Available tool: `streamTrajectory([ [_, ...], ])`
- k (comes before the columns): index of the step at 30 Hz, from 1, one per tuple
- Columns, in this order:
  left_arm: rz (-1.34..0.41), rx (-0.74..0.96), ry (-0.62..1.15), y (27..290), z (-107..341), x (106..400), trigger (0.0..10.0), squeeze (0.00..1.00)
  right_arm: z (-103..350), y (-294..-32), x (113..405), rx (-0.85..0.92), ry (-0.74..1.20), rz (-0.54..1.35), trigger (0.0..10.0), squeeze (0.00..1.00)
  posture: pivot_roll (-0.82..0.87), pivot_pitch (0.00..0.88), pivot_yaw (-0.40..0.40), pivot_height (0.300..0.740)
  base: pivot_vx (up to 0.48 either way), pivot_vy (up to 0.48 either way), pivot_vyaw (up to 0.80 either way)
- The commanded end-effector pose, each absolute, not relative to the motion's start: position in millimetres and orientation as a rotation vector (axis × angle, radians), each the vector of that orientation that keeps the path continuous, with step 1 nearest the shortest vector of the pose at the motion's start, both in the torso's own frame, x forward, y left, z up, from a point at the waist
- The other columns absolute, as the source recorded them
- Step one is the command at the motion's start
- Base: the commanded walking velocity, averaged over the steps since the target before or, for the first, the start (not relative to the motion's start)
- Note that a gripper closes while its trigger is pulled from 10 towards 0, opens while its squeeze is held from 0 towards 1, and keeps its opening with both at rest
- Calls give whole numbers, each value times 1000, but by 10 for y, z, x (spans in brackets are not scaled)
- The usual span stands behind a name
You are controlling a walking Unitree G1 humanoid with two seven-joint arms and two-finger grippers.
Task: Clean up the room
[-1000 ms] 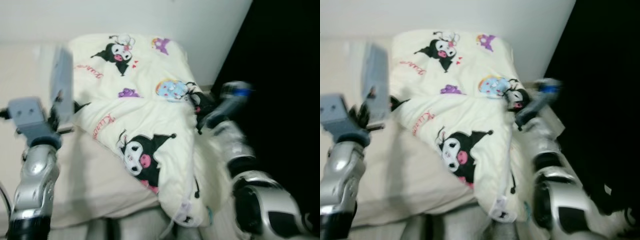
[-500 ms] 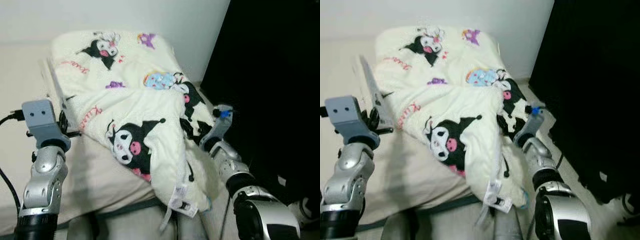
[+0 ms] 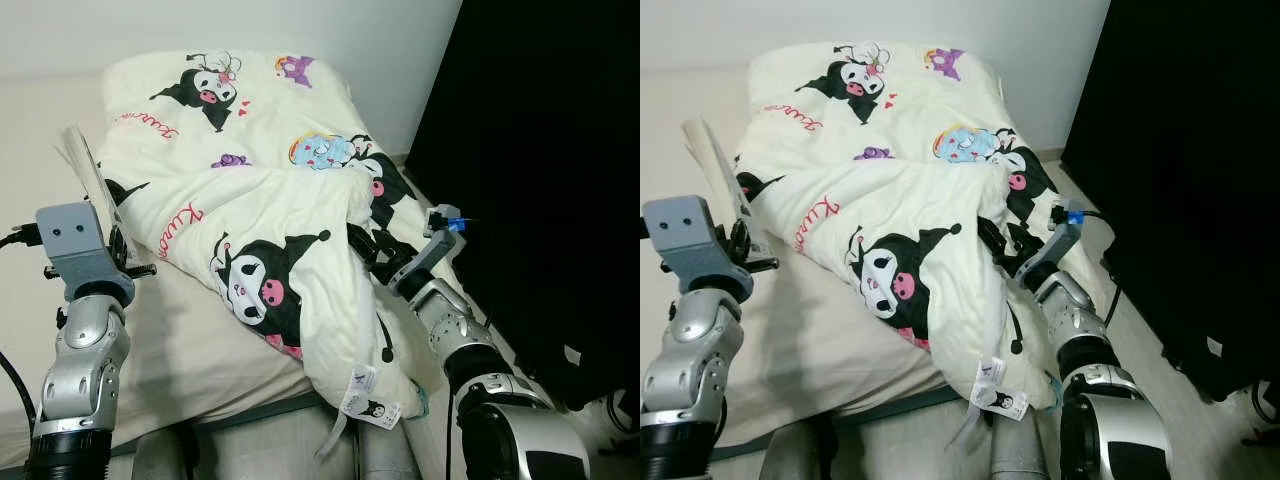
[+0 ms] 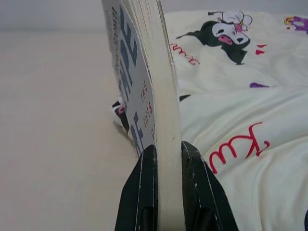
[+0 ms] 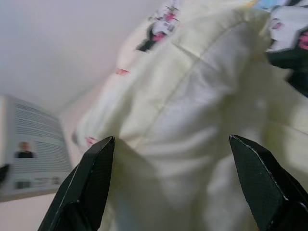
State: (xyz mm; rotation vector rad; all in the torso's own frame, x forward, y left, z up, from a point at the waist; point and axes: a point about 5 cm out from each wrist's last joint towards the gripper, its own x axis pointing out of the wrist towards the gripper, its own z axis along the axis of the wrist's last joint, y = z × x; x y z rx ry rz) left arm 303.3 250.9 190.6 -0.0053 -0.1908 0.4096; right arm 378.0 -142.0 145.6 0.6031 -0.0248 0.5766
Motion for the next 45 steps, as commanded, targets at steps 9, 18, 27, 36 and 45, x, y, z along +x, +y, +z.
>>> streamTrajectory([
  [9,449,32,-226,2615,2000,3008,10000,0,1489,-1350,3740,693,-18,683,10000,0,-127,207,-76,505,0,0,0],
  [18,557,155,-287,2797,2185,2984,10000,0,1287,-1363,3794,592,196,490,0,0,-130,205,-81,505,0,0,0],
  [27,644,278,-336,3050,2374,2978,10000,0,1357,-1280,3801,639,149,550,0,0,-127,202,-92,505,0,0,0],
  [36,697,433,-411,3172,2650,3015,10000,0,1306,-607,3528,427,190,1009,0,0,-138,195,-99,505,0,0,0],
  [45,708,520,-468,3171,2845,3057,10000,0,1002,11,2931,45,346,1530,0,0,-142,188,-103,505,0,0,0],
])
